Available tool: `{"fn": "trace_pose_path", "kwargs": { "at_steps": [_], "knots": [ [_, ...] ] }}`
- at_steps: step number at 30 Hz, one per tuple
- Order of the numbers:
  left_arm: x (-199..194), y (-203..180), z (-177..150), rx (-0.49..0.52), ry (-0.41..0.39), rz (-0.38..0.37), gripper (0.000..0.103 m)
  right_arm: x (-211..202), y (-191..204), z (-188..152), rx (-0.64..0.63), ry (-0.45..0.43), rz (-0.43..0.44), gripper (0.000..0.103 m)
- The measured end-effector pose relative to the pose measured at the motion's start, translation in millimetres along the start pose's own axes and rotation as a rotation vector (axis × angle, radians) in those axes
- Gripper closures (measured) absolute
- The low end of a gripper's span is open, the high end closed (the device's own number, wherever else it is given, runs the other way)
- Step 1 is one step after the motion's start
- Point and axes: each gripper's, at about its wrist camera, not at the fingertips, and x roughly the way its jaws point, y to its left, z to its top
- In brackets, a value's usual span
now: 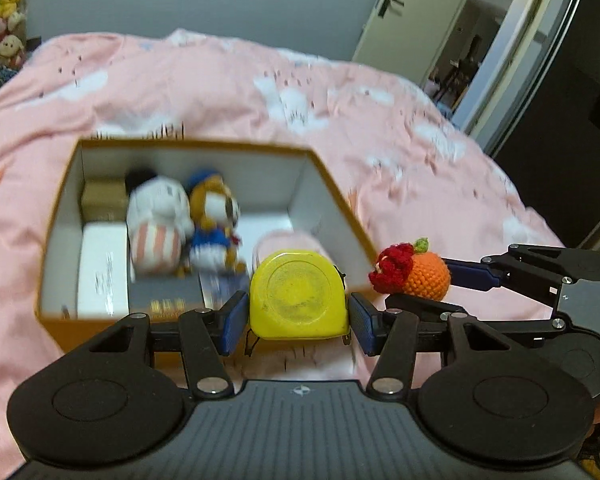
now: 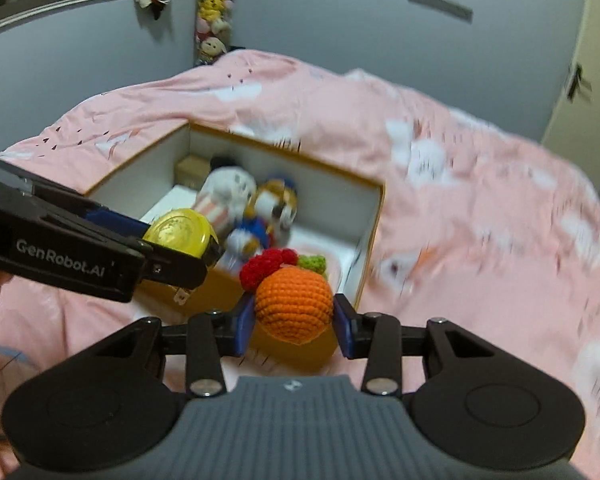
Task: Organize objects
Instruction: 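Carry the tape measure and crocheted orange over the orange box with both grippers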
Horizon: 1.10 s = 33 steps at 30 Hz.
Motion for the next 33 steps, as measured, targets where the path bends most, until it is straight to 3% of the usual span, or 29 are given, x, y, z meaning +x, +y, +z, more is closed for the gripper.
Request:
{"fn": "trace_pose_path", "kwargs": {
  "at_steps": [7, 20, 29, 33],
  "knots": [
    [20.1, 15.3, 37.1, -0.033, -0.032, 0.009, 0.041, 28.6, -8.0, 41.7, -0.096, -0.023, -0.032, 0.060],
    [95.7, 58.5, 50.3, -0.051, 0.099, 0.000, 0.041, 125.2, -8.1, 62.8, -0.276, 0.092, 0.027, 0.060],
    [118.9, 87.0, 70.6, -0.054, 0.165, -0.028, 0.041, 177.1, -16.1, 74.4, -0.352, 0.179, 0.054, 0.060],
    [127.2, 89.0, 77.2, -0.051, 0.177, -0.043, 0.041, 193.8, -14.7, 76.1, -0.395, 0.202, 0.022, 0.060]
  ]
}}
